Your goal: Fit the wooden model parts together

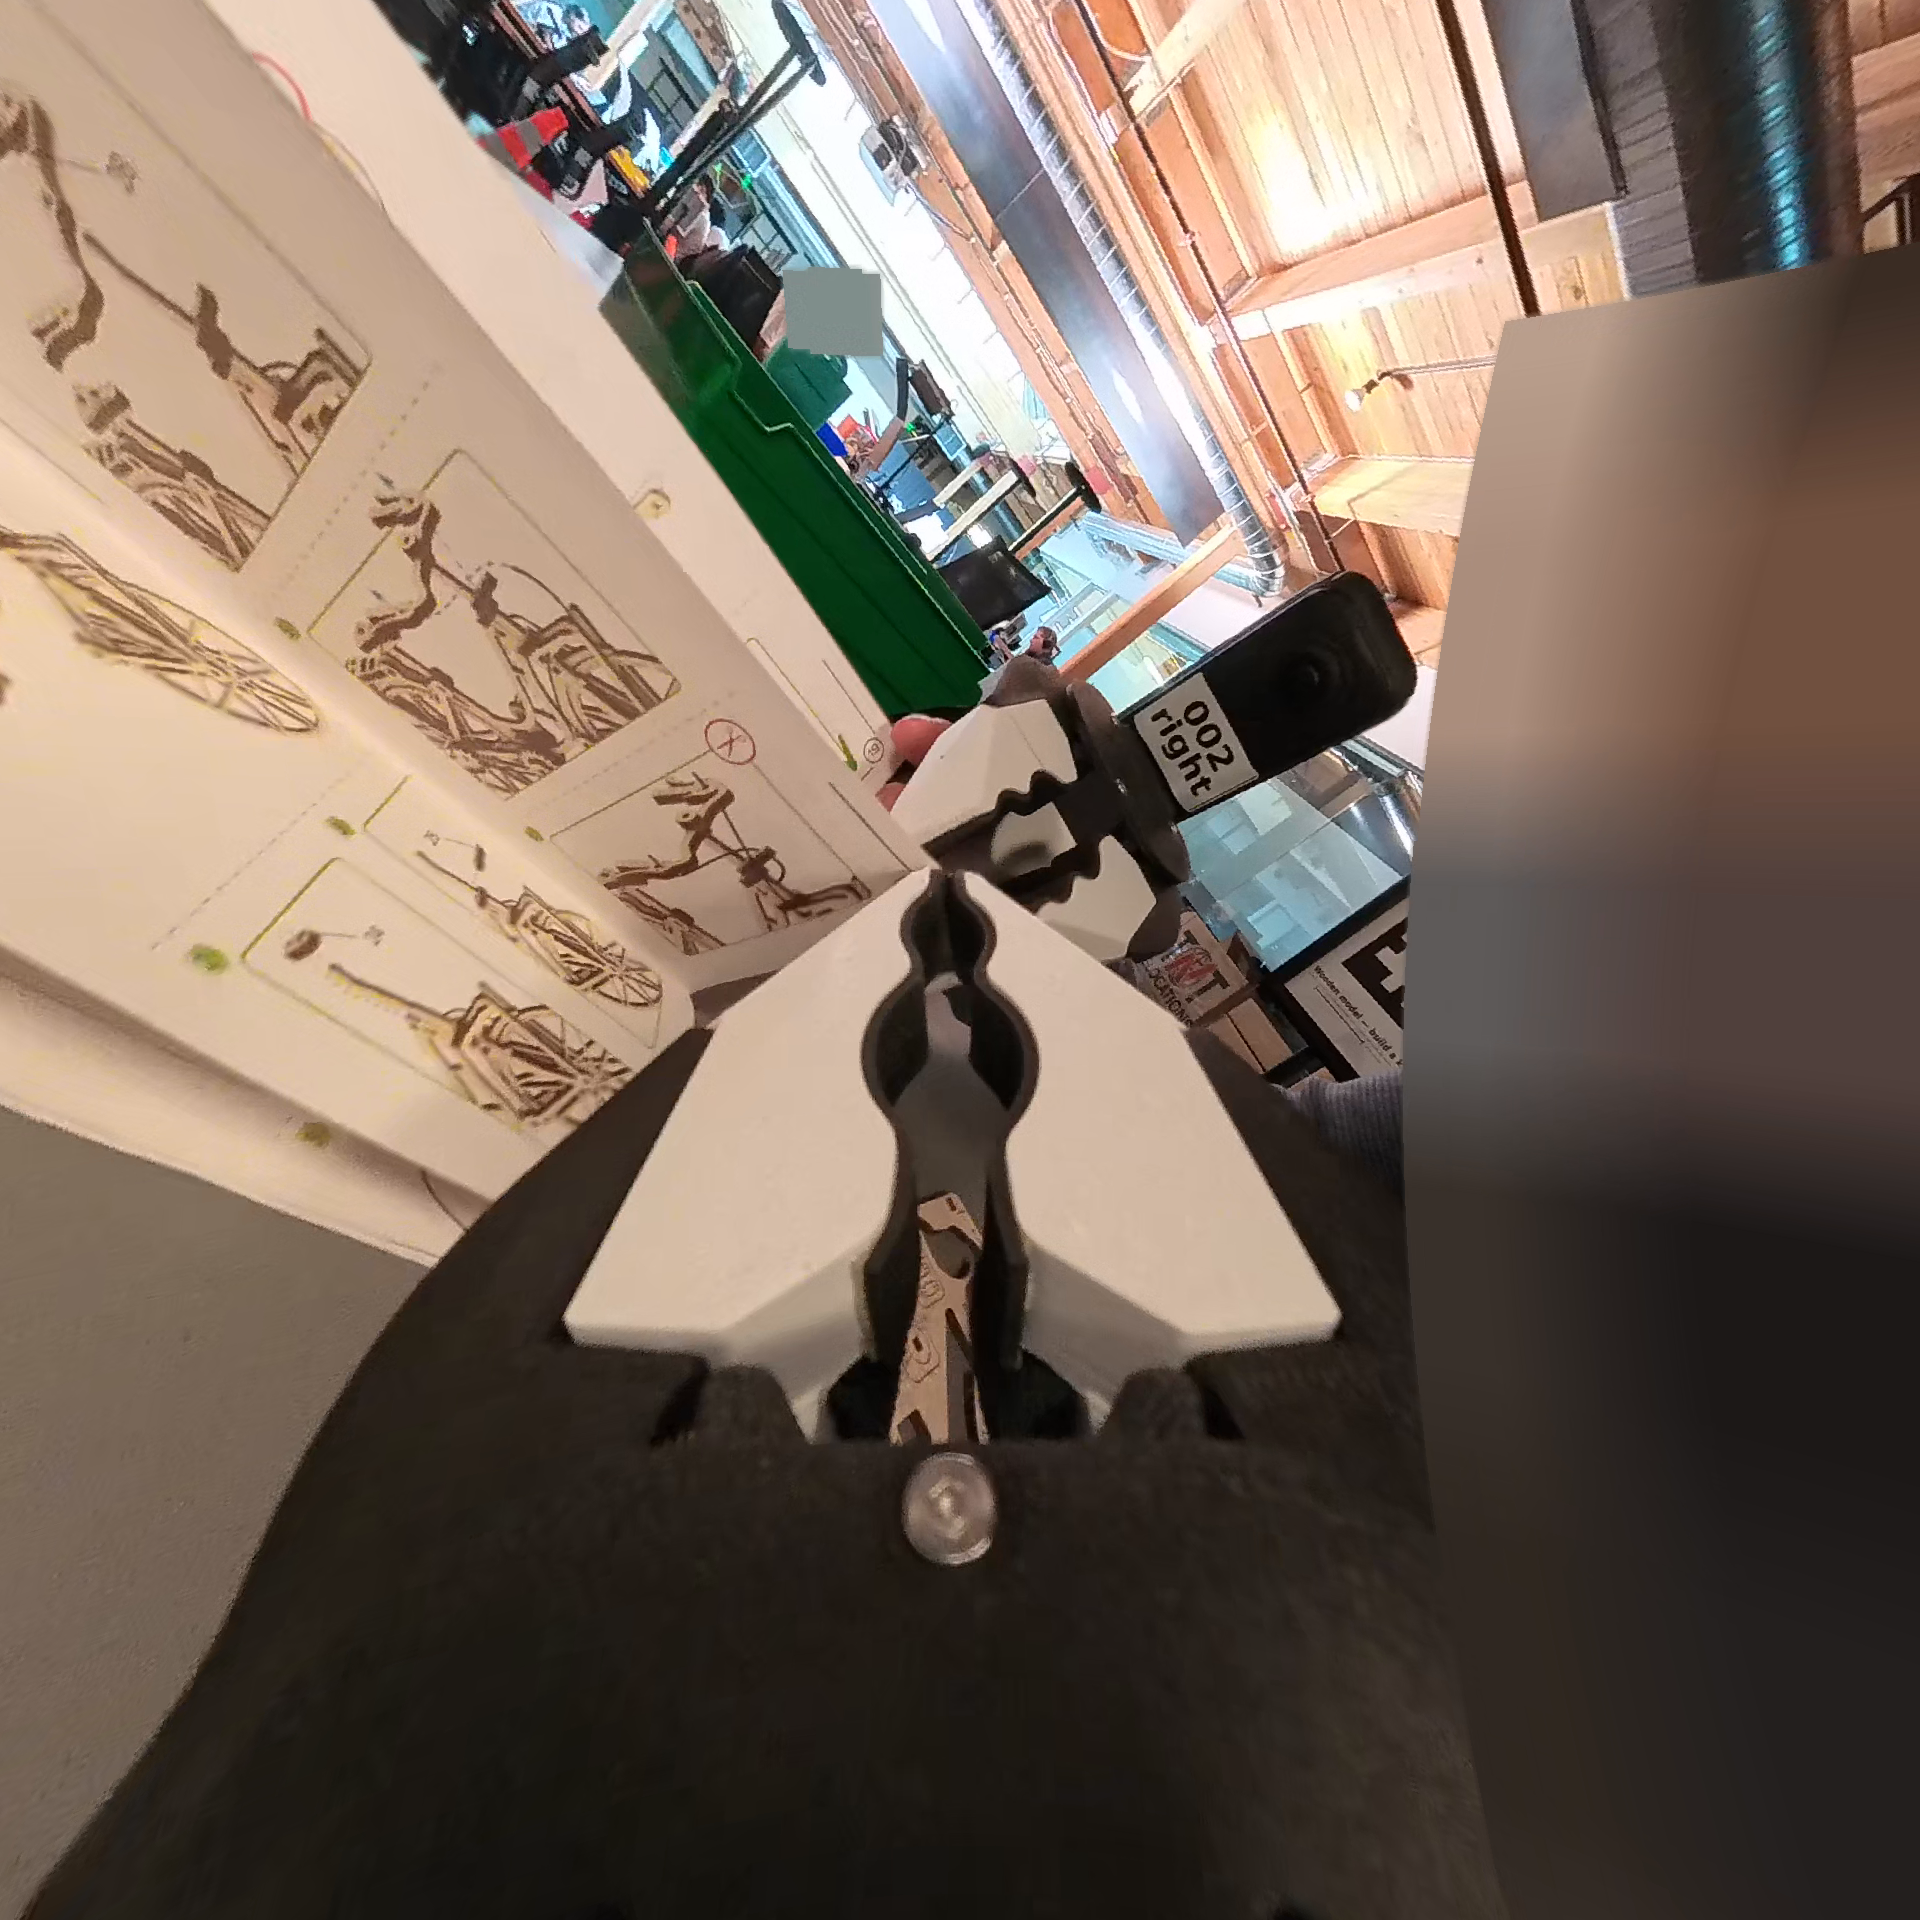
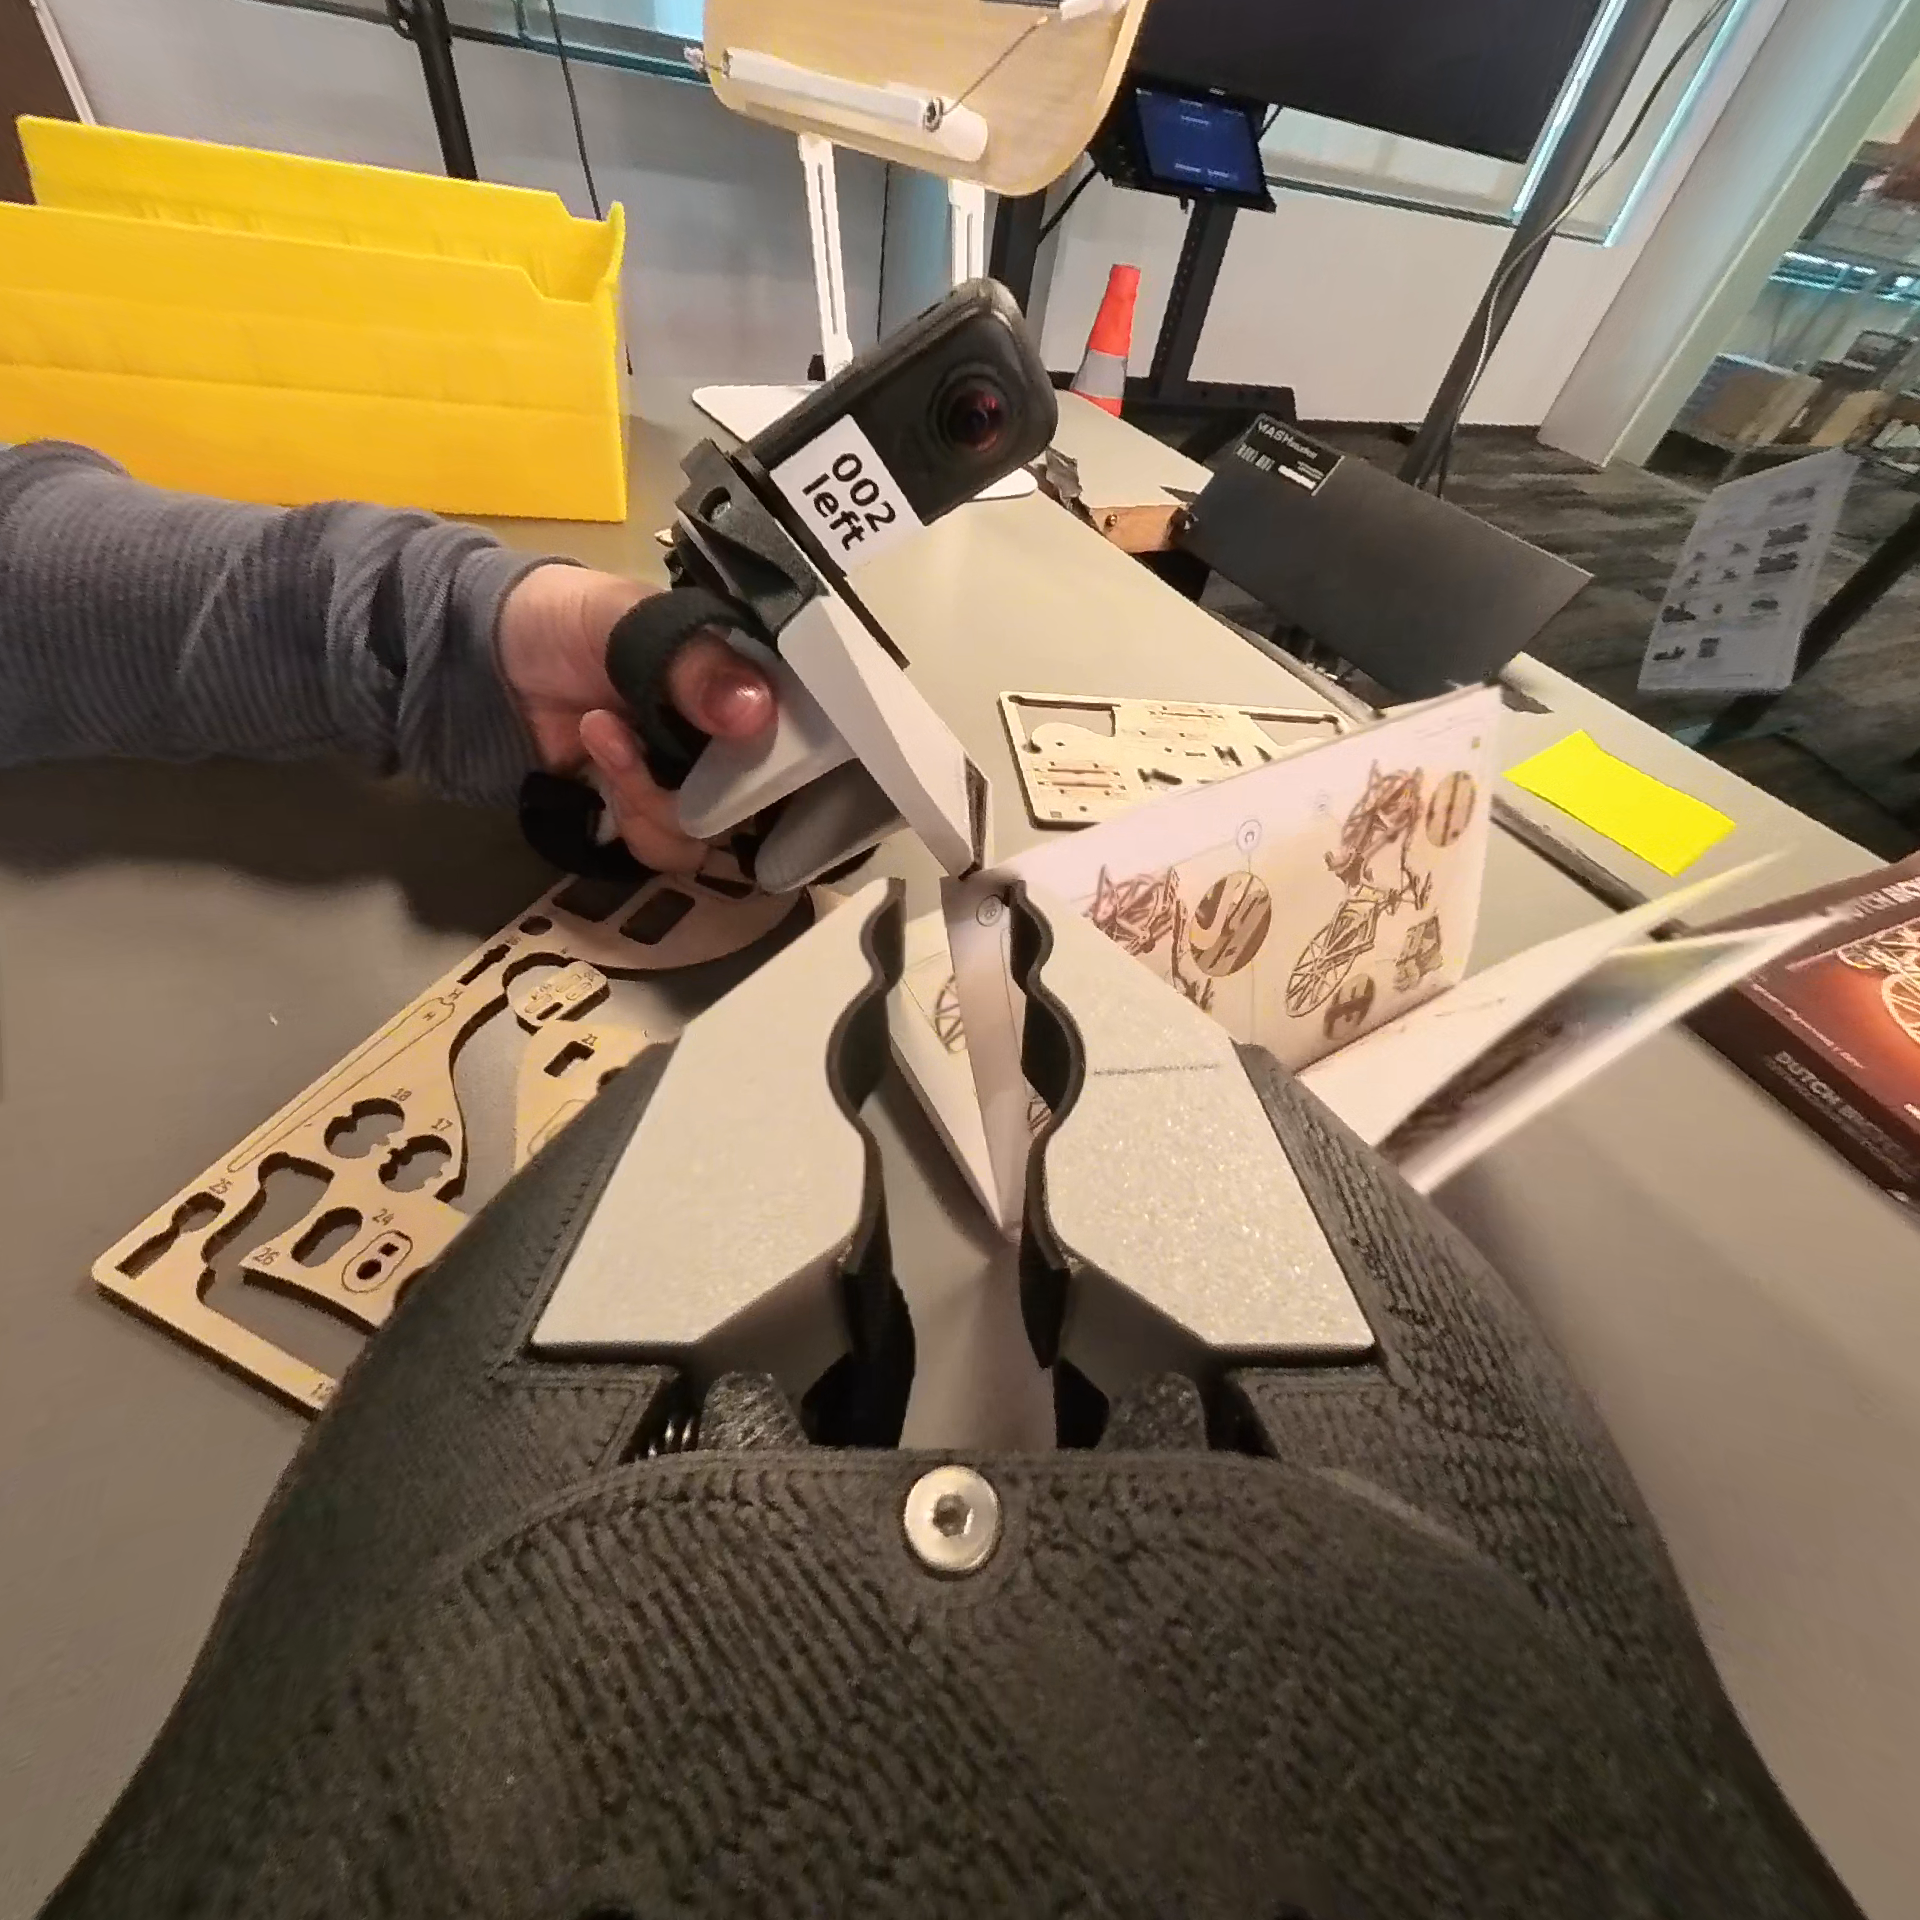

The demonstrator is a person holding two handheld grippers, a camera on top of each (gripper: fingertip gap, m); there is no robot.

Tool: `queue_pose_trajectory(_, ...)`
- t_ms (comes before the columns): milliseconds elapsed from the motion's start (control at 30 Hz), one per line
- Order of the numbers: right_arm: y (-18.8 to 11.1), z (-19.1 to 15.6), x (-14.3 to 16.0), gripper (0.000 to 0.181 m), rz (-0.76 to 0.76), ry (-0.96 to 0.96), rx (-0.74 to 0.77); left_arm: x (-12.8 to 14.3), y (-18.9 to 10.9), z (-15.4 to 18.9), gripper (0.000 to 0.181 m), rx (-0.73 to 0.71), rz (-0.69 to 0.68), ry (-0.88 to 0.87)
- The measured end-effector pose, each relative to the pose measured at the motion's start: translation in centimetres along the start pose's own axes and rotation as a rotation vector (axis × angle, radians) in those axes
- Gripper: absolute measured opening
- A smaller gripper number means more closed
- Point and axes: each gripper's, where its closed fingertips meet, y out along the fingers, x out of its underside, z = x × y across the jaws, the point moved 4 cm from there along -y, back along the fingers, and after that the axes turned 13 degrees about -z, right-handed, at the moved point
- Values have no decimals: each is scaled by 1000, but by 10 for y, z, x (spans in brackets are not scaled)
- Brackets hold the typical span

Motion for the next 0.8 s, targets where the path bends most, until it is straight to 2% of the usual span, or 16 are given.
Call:
queue_pose_trajectory(133, -2, 2, 1, 13, -13, -1, 10, 1, 2, -3, 0, -30, -18, -12)
queue_pose_trajectory(233, -4, 3, 3, 0, -24, -3, 9, 2, 2, -6, 0, -49, -18, -29)
queue_pose_trajectory(400, -6, 5, 5, 0, -42, 10, 5, 1, 1, -6, 0, -44, -7, -35)
queue_pose_trajectory(467, -6, 5, 5, 13, -50, 4, 9, 0, 0, -6, 0, -38, -5, -37)
queue_pose_trajectory(567, -5, 3, 7, 20, -64, -12, 2, 1, 1, -4, 0, -29, -11, -30)
queue_pose_trajectory(800, 0, -2, 8, 15, -78, -3, -38, 5, 4, 4, 0, 33, -53, 15)
